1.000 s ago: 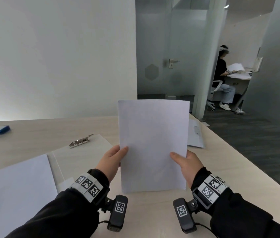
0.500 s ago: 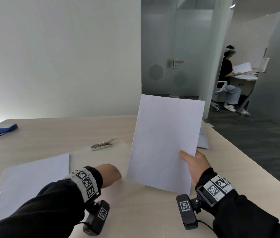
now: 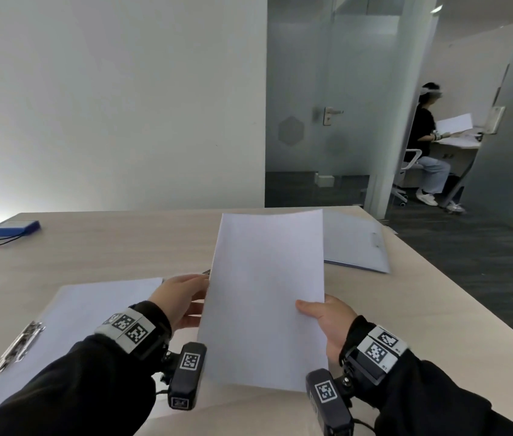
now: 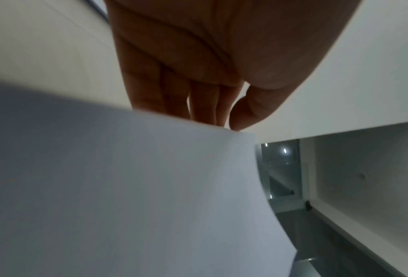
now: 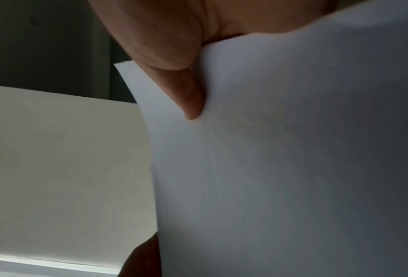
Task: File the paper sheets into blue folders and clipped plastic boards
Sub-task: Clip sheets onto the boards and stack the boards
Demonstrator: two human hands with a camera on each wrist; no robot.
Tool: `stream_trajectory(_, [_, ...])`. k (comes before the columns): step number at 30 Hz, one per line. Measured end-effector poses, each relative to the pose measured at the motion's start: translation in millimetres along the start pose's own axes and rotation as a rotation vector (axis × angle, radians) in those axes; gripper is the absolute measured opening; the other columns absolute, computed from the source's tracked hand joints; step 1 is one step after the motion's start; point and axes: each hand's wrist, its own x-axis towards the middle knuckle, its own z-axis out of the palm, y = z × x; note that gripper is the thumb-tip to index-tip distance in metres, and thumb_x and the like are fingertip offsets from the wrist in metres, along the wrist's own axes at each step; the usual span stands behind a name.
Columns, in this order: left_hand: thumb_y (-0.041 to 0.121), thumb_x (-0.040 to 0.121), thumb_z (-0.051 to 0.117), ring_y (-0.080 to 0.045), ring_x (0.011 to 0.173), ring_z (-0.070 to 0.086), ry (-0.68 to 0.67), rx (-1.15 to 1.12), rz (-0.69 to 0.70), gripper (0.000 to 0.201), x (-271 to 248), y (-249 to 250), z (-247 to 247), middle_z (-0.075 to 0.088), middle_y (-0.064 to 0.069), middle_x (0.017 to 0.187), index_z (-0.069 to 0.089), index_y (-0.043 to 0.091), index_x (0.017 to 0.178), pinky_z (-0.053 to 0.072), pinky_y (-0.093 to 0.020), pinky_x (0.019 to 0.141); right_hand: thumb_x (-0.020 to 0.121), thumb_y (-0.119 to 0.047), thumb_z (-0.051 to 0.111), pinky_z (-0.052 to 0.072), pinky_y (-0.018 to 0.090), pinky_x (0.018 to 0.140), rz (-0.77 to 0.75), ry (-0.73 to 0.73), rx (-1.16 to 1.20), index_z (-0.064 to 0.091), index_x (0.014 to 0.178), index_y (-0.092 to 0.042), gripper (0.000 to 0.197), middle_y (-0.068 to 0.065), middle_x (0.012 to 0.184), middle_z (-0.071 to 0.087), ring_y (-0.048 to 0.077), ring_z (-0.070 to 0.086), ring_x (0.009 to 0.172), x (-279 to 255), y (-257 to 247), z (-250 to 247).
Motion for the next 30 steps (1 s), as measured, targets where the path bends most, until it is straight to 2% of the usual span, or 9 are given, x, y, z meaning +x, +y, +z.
stream_trajectory(5, [0.02,0.092,0.056,-0.031,0.073,0.071,0.065,0.014,-0.031,0.022,5,-11,-15,0.075,-0.016,0.093,0.071,0.007,0.101,0.058,-0.037,0.065,0.09,0.002,0.058,0.052,0.051,0.09,0.113,-0.091,-0.05,0.067,0.11,0.0,0.022,0.022,0.108,0.071,0.039,0.067,0.097,2,9,15])
stream_trajectory(10, [0.005,0.087,0.064,-0.029,0.064,0.07,0.121,0.086,-0.149,0.014,14,-32,-35,0.073,-0.016,0.082,0.065,0.004,0.1,0.059,-0.038,0.063,0.091,-0.004,0.057,0.056,0.039,0.072,0.181,-0.15,-0.135,0.064,0.111,0.003,0.023,0.019,0.099,0.072,0.032,0.069,0.08,5,7,23])
stream_trajectory(11, [0.002,0.085,0.066,-0.03,0.061,0.069,0.127,0.079,-0.187,0.016,17,-36,-40,0.072,-0.017,0.079,0.063,0.004,0.1,0.059,-0.041,0.064,0.091,-0.006,0.057,0.057,0.038,0.068,0.202,-0.161,-0.168,0.062,0.115,0.004,0.026,0.018,0.098,0.071,0.031,0.068,0.077,6,6,23])
stream_trajectory(13, [-0.003,0.082,0.067,-0.032,0.062,0.068,0.135,0.067,-0.253,0.019,23,-42,-50,0.07,-0.02,0.075,0.06,0.002,0.099,0.057,-0.052,0.077,0.091,-0.007,0.054,0.058,0.039,0.063,0.25,-0.199,-0.238,0.061,0.116,0.002,0.027,0.016,0.092,0.071,0.029,0.069,0.071,7,2,22])
stream_trajectory(15, [-0.004,0.082,0.066,-0.032,0.064,0.066,0.145,0.079,-0.292,0.017,26,-47,-57,0.07,-0.02,0.073,0.06,0.0,0.098,0.052,-0.051,0.083,0.091,-0.006,0.053,0.059,0.042,0.065,0.277,-0.233,-0.292,0.062,0.115,0.0,0.027,0.016,0.092,0.072,0.031,0.071,0.07,8,-1,21])
stream_trajectory(18, [-0.002,0.082,0.065,-0.03,0.06,0.065,0.158,0.082,-0.322,0.014,30,-51,-64,0.069,-0.018,0.069,0.061,-0.001,0.096,0.048,-0.041,0.075,0.09,-0.007,0.053,0.059,0.047,0.076,0.273,-0.242,-0.334,0.064,0.112,-0.004,0.025,0.016,0.088,0.073,0.033,0.071,0.072,13,-6,24])
stream_trajectory(21, [-0.001,0.083,0.065,-0.032,0.068,0.062,0.189,0.059,-0.338,0.008,35,-53,-66,0.068,-0.015,0.06,0.06,0.001,0.09,0.043,-0.045,0.079,0.088,-0.009,0.057,0.057,0.05,0.082,0.266,-0.226,-0.342,0.065,0.11,-0.005,0.024,0.013,0.079,0.073,0.032,0.07,0.071,17,-9,28])
stream_trajectory(25, [0.002,0.083,0.065,-0.034,0.077,0.062,0.21,0.068,-0.359,0.012,40,-51,-68,0.069,-0.013,0.059,0.061,0.0,0.094,0.04,-0.048,0.082,0.087,-0.016,0.062,0.06,0.043,0.073,0.264,-0.24,-0.34,0.065,0.114,-0.004,0.03,0.016,0.086,0.074,0.032,0.071,0.071,21,-12,32])
stream_trajectory(30, [0.007,0.086,0.064,-0.032,0.067,0.064,0.215,0.124,-0.373,0.012,42,-41,-63,0.067,-0.012,0.071,0.062,0.001,0.096,0.047,-0.04,0.067,0.087,-0.021,0.061,0.059,0.039,0.067,0.258,-0.215,-0.331,0.06,0.117,-0.004,0.035,0.021,0.093,0.075,0.032,0.073,0.072,27,-15,35])
